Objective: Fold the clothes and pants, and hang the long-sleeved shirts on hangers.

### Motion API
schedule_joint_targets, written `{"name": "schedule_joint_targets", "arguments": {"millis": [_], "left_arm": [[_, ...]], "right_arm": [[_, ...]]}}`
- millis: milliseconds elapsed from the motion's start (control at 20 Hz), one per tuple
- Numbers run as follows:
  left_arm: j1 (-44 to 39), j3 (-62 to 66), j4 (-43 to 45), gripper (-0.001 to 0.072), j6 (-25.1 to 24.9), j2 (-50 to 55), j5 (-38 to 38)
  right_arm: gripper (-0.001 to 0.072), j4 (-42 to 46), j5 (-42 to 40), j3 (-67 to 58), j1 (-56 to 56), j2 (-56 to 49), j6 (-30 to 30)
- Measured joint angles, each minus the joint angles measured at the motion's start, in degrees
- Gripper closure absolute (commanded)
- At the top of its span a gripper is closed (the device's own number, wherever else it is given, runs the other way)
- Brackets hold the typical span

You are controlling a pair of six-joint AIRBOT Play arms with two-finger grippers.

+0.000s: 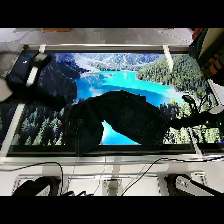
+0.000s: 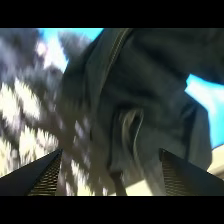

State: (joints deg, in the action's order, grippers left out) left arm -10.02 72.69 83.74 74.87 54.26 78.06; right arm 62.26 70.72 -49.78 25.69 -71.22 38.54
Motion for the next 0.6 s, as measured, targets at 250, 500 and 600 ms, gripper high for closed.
{"name": "schedule_joint_targets", "arguments": {"millis": [250, 500, 600], "left_arm": [[8.0, -14.2, 0.7, 0.0018, -0.2, -11.6, -3.2], [11.1, -21.0, 0.3, 0.0018, 0.5, -14.6, -5.0], [11.5, -22.8, -0.7, 0.0018, 0.9, -14.8, -6.1]], "right_arm": [[0.0249, 0.0, 3.2, -3.6, -0.1, -0.1, -1.1], [0.0196, 0.3, -0.2, -4.3, -2.2, -1.9, -1.9], [0.0148, 0.9, -2.1, -4.4, -4.8, -3.5, -2.6]]}}
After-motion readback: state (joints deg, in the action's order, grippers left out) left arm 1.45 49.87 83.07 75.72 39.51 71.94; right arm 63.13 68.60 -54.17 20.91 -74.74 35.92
